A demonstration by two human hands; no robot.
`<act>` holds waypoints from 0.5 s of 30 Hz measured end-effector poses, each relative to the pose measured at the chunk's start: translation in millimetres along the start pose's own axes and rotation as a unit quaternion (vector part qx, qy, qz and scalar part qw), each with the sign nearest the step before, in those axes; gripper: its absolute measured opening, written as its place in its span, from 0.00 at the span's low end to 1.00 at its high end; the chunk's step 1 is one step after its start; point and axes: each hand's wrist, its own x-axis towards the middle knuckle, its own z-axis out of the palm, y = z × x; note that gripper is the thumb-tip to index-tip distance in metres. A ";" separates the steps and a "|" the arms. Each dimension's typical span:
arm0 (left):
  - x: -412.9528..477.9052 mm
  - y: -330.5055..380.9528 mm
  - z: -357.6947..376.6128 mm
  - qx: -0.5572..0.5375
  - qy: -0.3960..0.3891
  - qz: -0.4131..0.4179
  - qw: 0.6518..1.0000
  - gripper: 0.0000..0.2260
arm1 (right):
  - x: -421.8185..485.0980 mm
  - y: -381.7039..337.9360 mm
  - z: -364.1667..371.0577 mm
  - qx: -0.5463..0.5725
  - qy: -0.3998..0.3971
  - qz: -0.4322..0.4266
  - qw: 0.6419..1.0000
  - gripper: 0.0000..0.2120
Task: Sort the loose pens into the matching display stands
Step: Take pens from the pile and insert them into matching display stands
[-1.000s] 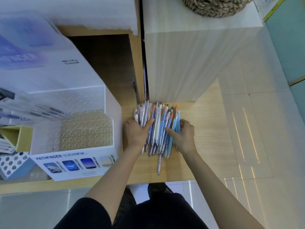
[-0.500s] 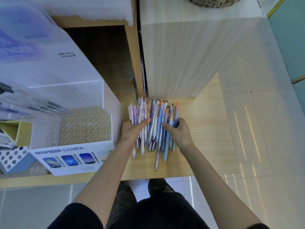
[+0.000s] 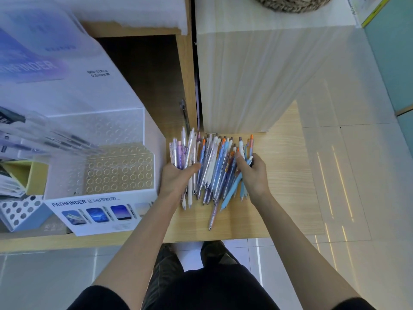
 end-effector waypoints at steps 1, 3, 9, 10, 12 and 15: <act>-1.0 0.9 0.3 0.010 -0.013 -0.004 1.000 0.11 | -0.8 -1.8 0.6 0.000 0.001 -0.001 1.000 0.10; -1.2 0.6 1.3 0.026 -0.042 -0.017 0.999 0.15 | -4.0 -5.9 1.7 0.014 -0.014 0.000 1.000 0.13; -8.7 0.7 0.0 0.031 -0.074 -0.032 0.996 0.18 | -11.9 -13.5 4.7 0.056 -0.045 -0.013 0.997 0.06; -10.1 0.8 -1.2 0.036 -0.072 -0.030 0.996 0.18 | -12.5 -14.5 5.0 0.055 -0.041 -0.015 0.998 0.05; -9.0 -2.4 -4.2 0.028 -0.073 -0.031 0.996 0.18 | -13.3 -17.0 5.5 0.054 -0.034 -0.017 0.998 0.05; -11.0 -5.0 -8.1 0.020 -0.085 -0.036 0.996 0.22 | -14.6 -21.6 7.6 0.056 -0.041 -0.013 0.997 0.06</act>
